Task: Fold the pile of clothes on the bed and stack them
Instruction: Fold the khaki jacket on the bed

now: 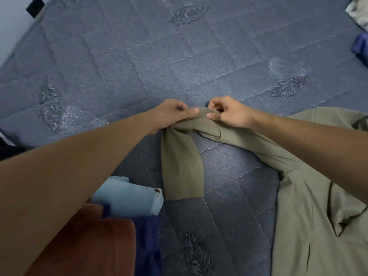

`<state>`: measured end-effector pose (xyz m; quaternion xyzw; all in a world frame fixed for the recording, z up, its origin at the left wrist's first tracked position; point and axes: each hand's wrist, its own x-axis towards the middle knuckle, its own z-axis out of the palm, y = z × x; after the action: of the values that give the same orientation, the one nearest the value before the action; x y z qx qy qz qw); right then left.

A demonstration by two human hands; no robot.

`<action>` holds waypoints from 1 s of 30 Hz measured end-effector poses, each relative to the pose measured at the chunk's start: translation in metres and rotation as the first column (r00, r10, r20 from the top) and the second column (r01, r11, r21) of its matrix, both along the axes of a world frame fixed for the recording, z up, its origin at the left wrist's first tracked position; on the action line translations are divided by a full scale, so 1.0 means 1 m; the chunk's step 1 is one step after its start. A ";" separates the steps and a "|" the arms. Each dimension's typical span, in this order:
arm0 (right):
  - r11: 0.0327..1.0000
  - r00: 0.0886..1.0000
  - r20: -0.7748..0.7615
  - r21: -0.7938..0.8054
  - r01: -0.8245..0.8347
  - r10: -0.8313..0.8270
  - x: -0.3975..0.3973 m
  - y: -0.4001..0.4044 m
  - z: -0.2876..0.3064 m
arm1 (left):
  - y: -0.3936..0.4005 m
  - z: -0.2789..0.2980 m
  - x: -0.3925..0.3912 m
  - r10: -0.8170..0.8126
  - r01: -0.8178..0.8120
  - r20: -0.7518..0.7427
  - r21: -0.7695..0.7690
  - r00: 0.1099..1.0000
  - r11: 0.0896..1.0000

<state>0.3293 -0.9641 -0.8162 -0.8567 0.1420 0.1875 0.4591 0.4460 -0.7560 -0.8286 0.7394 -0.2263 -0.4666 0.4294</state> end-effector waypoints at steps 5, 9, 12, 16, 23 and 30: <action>1.000 0.999 -0.010 0.006 0.030 -0.030 0.009 0.004 0.001 | 0.023 0.006 0.026 -0.222 0.233 -0.082 0.159 0.971 0.959; 0.999 0.999 0.007 -0.005 0.034 -0.034 0.017 0.007 -0.002 | 0.037 -0.003 0.041 -0.125 0.131 -0.049 0.151 0.991 0.980; 0.996 0.995 0.068 -0.047 0.077 -0.074 0.021 0.006 -0.005 | 0.043 -0.011 0.044 -0.025 0.016 0.075 0.112 0.997 0.994; 0.984 0.984 0.120 -0.106 0.142 -0.129 0.026 0.002 -0.009 | 0.052 -0.007 0.048 -0.048 0.044 0.056 0.079 0.997 0.996; 0.959 0.994 0.081 -0.265 0.098 -0.079 0.034 -0.006 -0.018 | 0.086 0.004 0.077 -0.265 0.307 -0.176 0.284 0.948 0.908; 0.915 0.995 0.102 -0.399 0.061 -0.021 0.034 -0.003 -0.018 | 0.127 0.000 0.103 -0.207 0.141 0.151 0.362 0.967 0.922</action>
<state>0.3632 -0.9676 -0.8344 -0.9374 0.1733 0.1034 0.2837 0.5491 -0.6290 -0.8288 0.8208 -0.2442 -0.4644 0.2256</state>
